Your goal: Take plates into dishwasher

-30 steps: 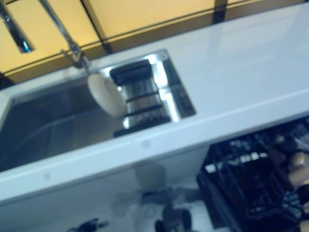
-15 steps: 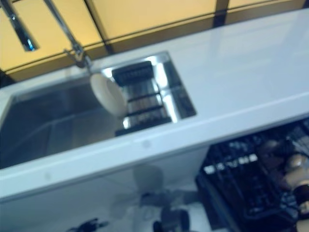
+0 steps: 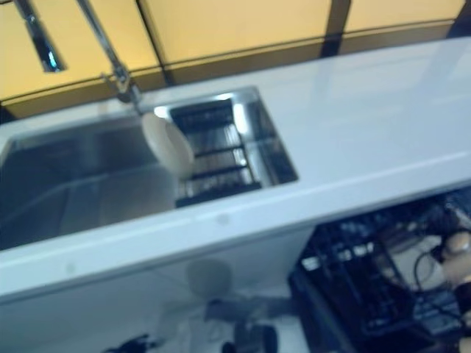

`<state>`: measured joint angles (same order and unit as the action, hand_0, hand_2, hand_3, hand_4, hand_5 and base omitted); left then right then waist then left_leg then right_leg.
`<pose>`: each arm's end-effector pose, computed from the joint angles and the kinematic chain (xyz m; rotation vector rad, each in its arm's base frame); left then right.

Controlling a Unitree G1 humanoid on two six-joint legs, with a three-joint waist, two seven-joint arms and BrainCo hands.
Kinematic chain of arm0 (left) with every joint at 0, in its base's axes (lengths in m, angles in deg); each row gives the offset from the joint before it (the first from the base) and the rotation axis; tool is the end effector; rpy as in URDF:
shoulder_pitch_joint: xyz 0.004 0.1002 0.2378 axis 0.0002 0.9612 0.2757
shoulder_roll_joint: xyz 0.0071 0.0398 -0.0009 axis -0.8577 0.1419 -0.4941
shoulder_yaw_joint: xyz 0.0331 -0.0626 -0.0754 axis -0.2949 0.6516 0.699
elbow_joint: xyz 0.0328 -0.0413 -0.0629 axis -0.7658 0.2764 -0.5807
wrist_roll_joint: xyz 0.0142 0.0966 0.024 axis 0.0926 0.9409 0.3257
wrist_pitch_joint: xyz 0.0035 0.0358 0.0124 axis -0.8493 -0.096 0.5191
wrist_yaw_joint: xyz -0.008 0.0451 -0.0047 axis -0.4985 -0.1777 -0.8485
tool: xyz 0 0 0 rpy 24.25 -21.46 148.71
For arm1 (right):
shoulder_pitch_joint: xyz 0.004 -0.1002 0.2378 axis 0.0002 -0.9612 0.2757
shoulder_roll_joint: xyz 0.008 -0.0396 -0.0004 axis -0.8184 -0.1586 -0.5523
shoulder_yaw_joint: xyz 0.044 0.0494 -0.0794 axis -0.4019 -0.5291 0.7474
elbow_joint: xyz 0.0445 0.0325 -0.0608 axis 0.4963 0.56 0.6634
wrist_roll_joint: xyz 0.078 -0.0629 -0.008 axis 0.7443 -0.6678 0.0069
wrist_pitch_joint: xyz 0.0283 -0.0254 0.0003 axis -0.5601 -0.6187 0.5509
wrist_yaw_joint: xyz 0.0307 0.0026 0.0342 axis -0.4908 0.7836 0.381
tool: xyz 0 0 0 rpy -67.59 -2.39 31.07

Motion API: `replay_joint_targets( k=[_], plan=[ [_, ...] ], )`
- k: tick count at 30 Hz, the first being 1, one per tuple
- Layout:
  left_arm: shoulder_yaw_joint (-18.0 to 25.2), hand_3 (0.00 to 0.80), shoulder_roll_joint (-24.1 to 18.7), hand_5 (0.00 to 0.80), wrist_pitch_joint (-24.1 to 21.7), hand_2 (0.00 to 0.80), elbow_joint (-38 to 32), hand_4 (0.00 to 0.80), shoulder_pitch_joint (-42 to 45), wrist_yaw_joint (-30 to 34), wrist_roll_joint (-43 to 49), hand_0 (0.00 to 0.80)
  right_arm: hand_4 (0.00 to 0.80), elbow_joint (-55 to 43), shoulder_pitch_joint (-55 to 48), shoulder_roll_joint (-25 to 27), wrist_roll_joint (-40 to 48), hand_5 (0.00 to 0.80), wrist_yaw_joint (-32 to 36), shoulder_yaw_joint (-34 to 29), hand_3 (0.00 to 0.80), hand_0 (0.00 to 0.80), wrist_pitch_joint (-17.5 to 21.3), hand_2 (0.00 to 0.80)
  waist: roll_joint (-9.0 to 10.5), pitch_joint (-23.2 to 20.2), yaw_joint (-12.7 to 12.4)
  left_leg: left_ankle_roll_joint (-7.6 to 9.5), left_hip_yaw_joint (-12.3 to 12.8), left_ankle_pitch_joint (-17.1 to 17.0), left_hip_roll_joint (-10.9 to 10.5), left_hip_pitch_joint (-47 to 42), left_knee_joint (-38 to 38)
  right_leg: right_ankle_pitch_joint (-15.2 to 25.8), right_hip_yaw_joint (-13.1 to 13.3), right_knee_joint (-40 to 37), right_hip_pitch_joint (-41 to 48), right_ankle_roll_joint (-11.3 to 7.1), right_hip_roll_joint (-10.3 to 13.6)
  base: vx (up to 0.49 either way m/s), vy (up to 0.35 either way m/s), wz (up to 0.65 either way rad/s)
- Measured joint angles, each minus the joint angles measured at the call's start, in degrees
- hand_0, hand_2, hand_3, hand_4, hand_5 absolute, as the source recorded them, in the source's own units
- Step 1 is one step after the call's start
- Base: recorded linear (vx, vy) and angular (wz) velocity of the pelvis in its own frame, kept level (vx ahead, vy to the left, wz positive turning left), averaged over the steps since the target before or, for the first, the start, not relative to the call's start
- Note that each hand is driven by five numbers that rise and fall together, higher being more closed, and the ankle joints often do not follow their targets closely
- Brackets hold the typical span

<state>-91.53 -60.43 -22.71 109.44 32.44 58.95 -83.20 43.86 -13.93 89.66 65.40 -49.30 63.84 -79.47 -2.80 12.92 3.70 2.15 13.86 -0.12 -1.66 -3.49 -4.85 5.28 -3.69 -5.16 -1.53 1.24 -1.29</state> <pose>0.1012 0.2521 -0.0926 0.2091 1.1227 0.0462 0.2217 -0.3989 0.1393 -1.0753 0.6173 -0.5127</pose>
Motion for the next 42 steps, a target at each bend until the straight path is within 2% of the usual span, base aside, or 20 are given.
replay_joint_targets(
  k=[6, 13, 19, 23, 30, 35, 42],
  plan=[
    [0.0, 0.0, 0.0, 0.0, 0.0, 0.0, 0.6, 0.0, 0.2, 0.0, 0.0, 0.0, 0.0, -0.9, -5.0, 3.6, 0.0, 0.0, 0.0, -4.0, 0.0, 0.0, -0.5, 0.0, 2.81, -1.6, 0.3, -0.06, 0.3, 0.1, 0.0, -0.8, 0.0, 0.0, 0.4, 0.0, 0.6, -0.07, -0.1, 0.02, 0.037, -0.04],
    [0.0, 0.0, -0.2, 0.0, -0.1, 0.0, 2.6, 0.0, 0.4, -0.2, 0.0, 0.0, 0.0, -1.0, -9.4, 5.0, 0.0, 0.0, 0.6, -8.6, 0.0, 0.0, -0.4, 0.0, 5.98, -3.9, 0.5, -0.12, 1.3, 0.2, 0.2, -1.0, 0.0, -0.1, 1.4, 0.0, 0.5, -0.24, -0.3, 0.017, 0.03, -0.08],
    [0.0, 0.0, -0.6, 0.0, -0.1, 0.0, 3.0, 0.0, 1.1, -0.6, 0.0, 0.0, 0.0, -1.1, -12.0, 8.5, 2.4, 0.0, 0.5, -13.0, 0.0, 0.0, -0.5, 0.0, 6.49, -4.3, 0.8, -0.11, 1.5, 0.2, 0.2, -1.3, 0.0, 0.1, 1.6, 0.0, 0.7, -0.43, -0.3, 0.005, 0.007, -0.01],
    [0.0, 0.0, -1.3, 0.0, -0.2, 0.0, 3.4, 0.0, 1.4, -0.7, -0.1, 0.0, 0.0, -1.9, -11.7, 10.2, 6.0, 0.0, -0.6, -13.3, 0.0, 0.0, -1.2, 0.0, 6.75, -4.6, 1.2, -0.11, 1.4, 0.2, 0.2, -1.8, -0.1, 0.1, 1.6, 0.0, 1.3, -0.44, -0.3, 0.0, 0.0, 0.0],
    [-0.1, 0.0, -1.2, 0.0, -0.8, 0.0, 5.0, 0.0, 1.3, -1.3, -1.3, 0.0, 0.0, -5.3, -2.5, 14.1, 8.6, 0.0, -5.5, -12.4, 0.0, 0.0, -1.1, 0.0, 6.02, -5.8, 1.3, -0.09, 0.4, 0.2, 0.2, -1.7, -0.3, 0.1, 0.8, 0.0, 1.6, -0.43, -0.2, 0.019, 0.02, 0.06],
    [-0.1, 0.0, -0.8, 0.0, -1.0, 0.0, 5.1, 0.0, 1.3, -1.5, -1.9, 0.0, 0.0, -7.2, 8.4, 18.5, 4.0, 0.0, -8.5, -4.3, 0.0, 0.0, 0.6, 0.0, 5.15, -6.3, -0.1, -0.05, -1.1, 0.1, 0.1, -1.7, -0.2, -0.1, -0.7, 0.0, 2.1, -0.26, 0.0, 0.035, 0.033, 0.17],
    [-0.3, 0.0, -0.1, 0.0, -0.6, 0.0, 5.4, 0.0, 1.3, -2.0, -3.6, 0.0, 0.0, -10.7, 28.1, 21.6, -7.5, 0.0, -9.6, 16.5, 0.0, 0.0, 4.8, 0.0, 4.85, -6.5, -2.2, 0.29, -4.7, -0.6, -0.6, -0.7, -0.1, -0.5, -3.6, 0.0, 2.2, -0.02, 0.8, 0.034, 0.028, 0.26]
  ],
)
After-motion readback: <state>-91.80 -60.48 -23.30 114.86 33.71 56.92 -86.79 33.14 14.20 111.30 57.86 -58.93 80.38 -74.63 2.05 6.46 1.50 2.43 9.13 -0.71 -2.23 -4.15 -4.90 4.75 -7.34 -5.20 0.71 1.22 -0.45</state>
